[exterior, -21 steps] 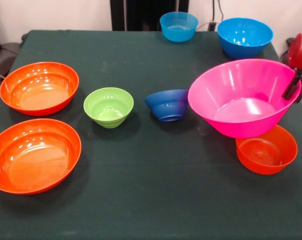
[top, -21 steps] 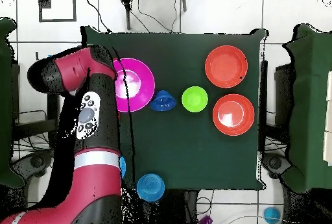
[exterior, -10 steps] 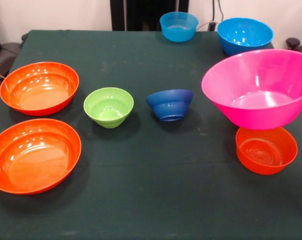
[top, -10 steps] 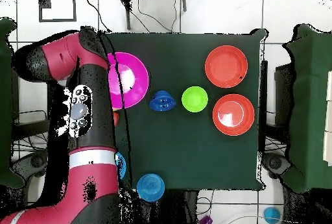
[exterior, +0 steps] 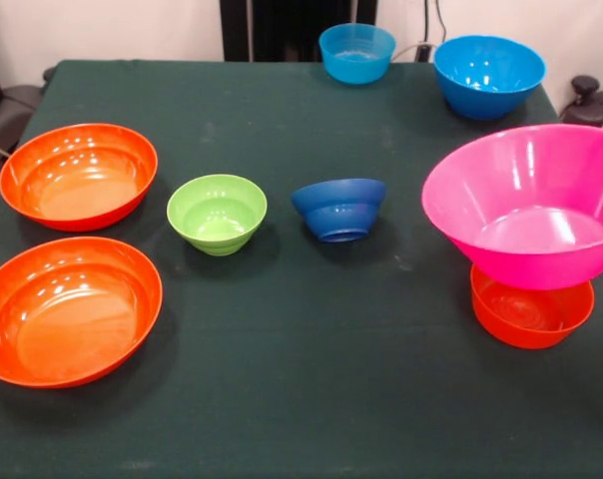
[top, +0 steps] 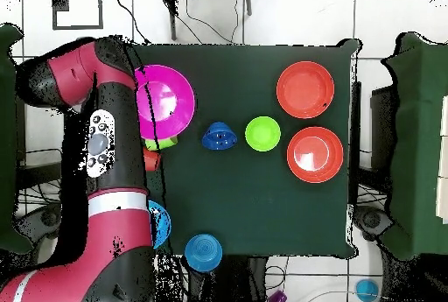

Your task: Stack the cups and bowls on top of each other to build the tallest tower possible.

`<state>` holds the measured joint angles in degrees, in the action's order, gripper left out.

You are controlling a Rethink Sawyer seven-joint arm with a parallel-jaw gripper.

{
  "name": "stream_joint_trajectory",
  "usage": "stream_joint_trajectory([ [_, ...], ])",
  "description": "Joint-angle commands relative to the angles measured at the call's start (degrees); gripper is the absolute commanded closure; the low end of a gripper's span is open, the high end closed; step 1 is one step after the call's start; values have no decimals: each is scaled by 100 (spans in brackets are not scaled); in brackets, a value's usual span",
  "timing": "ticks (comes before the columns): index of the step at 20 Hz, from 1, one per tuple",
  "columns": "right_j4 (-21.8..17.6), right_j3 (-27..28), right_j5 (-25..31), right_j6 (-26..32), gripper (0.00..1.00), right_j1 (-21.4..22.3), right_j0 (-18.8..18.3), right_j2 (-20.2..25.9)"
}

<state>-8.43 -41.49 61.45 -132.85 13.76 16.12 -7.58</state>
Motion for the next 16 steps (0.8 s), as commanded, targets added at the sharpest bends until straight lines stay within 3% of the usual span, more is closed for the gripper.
stream_joint_trajectory([
  [1, 14, -8, 305, -774, 100, -222, 133, 119],
  [16, 96, -348, -219, -858, 100, -377, 199, -43],
])
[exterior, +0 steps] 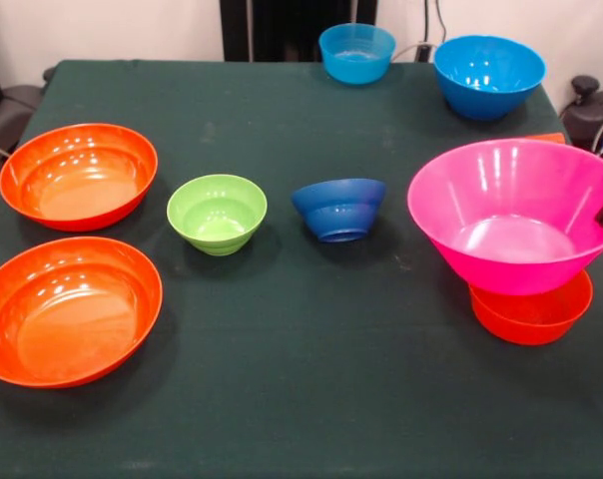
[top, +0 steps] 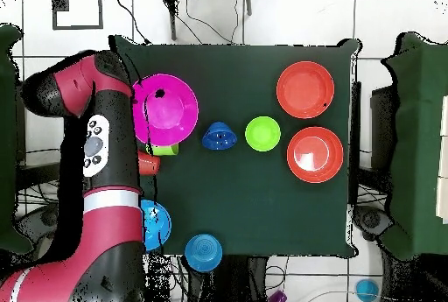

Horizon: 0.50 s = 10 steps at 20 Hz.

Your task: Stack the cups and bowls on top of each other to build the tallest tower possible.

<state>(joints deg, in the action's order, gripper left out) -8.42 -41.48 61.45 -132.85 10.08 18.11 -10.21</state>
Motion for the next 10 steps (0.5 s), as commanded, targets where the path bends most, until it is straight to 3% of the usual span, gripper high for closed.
stream_joint_trajectory([
  [1, 105, -351, -232, -880, 100, -18, 1, 218],
  [10, 211, -200, -252, -990, 100, -214, 34, 138],
])
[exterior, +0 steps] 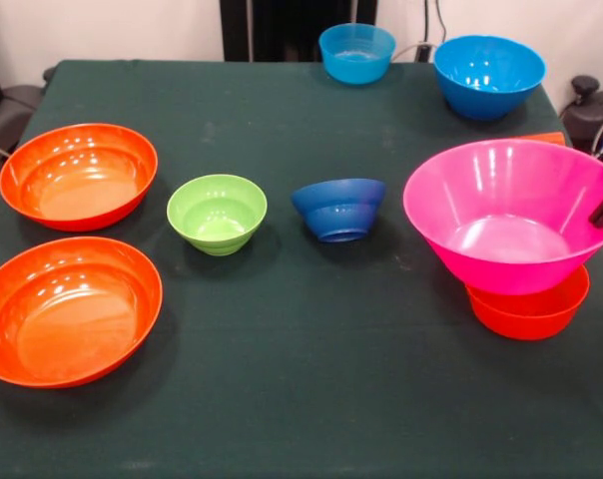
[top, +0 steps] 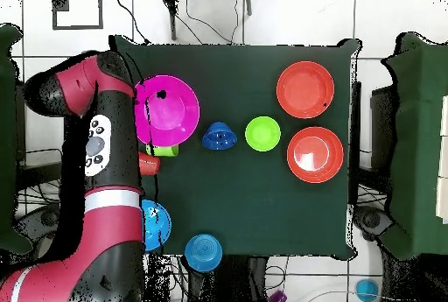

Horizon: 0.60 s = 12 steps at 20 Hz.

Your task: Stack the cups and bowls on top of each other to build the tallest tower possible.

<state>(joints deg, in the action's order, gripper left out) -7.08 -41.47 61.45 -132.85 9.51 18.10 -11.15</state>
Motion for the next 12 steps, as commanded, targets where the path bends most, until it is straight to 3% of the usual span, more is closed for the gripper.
stream_joint_trajectory([
  [1, 89, -206, -260, -996, 100, -159, 42, 217],
  [12, 250, -451, -292, -1054, 100, -58, 106, 186],
])
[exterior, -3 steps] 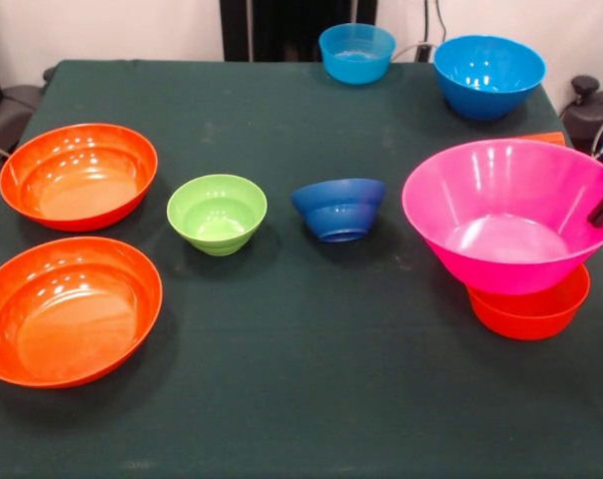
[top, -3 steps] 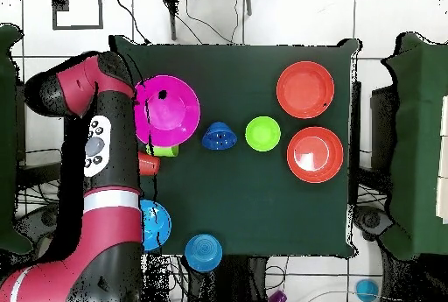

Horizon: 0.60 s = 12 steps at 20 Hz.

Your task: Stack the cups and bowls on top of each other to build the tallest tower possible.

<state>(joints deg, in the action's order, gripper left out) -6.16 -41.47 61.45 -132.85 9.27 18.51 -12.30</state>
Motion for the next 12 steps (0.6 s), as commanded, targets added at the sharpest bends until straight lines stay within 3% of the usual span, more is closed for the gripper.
stream_joint_trajectory([
  [1, 201, -475, -275, -1085, 0, -27, 59, 316],
  [12, 456, -499, -258, -1035, 0, -71, 94, 232],
])
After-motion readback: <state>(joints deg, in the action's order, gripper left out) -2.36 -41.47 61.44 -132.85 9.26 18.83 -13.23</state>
